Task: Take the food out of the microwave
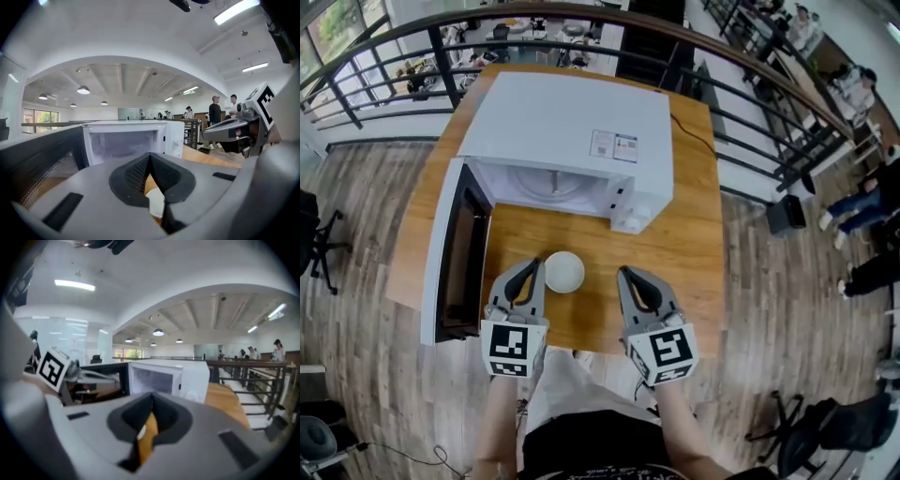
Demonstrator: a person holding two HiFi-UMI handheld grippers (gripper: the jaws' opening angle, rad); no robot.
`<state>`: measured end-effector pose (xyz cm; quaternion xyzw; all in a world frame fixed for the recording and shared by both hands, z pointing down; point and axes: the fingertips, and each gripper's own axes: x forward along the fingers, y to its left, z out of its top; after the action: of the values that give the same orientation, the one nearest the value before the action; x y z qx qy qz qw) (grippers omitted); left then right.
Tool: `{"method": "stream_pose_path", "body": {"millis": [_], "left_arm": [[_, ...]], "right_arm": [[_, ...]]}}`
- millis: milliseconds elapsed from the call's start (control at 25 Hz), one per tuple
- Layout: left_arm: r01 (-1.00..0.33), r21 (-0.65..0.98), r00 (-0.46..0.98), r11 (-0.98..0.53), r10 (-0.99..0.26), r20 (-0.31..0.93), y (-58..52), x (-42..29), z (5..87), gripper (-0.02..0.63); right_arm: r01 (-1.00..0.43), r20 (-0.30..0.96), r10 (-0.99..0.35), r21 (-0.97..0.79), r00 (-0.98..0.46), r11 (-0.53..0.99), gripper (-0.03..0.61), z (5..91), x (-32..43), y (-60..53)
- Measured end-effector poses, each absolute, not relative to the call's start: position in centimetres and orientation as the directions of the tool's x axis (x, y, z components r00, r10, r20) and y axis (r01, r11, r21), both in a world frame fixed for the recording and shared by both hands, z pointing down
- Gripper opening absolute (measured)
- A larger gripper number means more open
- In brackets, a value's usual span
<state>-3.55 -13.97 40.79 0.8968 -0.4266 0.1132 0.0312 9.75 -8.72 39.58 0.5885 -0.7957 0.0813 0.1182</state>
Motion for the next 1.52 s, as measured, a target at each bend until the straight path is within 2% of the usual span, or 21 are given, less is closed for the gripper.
{"method": "stream_pose_path", "body": {"millis": [360, 680, 1040, 1520], "left_arm": [[-0.74, 0.011, 0.672, -0.673, -0.738, 0.057, -10.0, -2.5, 30.7, 0.031], [-0.767, 0.03, 0.64, -0.641, -0.767, -0.031, -6.6, -4.6, 26.2, 0.031], [-0.782, 0.164, 0.606, -0.601, -0.795, -0.026, -3.9, -5.4, 27.8, 0.031], [-0.796, 0.083, 0.604, -0.6, -0.797, 0.025, -3.6, -4.1, 28.4, 0.031]], "right_arm": [[-0.977, 0.165, -0.963, -0.005, -0.212, 0.214, 0.032, 31.5, 13.8, -4.7], [-0.984, 0.093, -0.979, -0.03, -0.18, 0.178, 0.032, 27.6, 16.1, -1.0], [-0.984, 0.131, -0.976, -0.071, -0.172, 0.164, 0.034, 29.3, 16.8, 3.0], [-0.993, 0.147, -0.982, -0.039, -0.118, 0.113, 0.034, 29.5, 18.8, 2.9]]}}
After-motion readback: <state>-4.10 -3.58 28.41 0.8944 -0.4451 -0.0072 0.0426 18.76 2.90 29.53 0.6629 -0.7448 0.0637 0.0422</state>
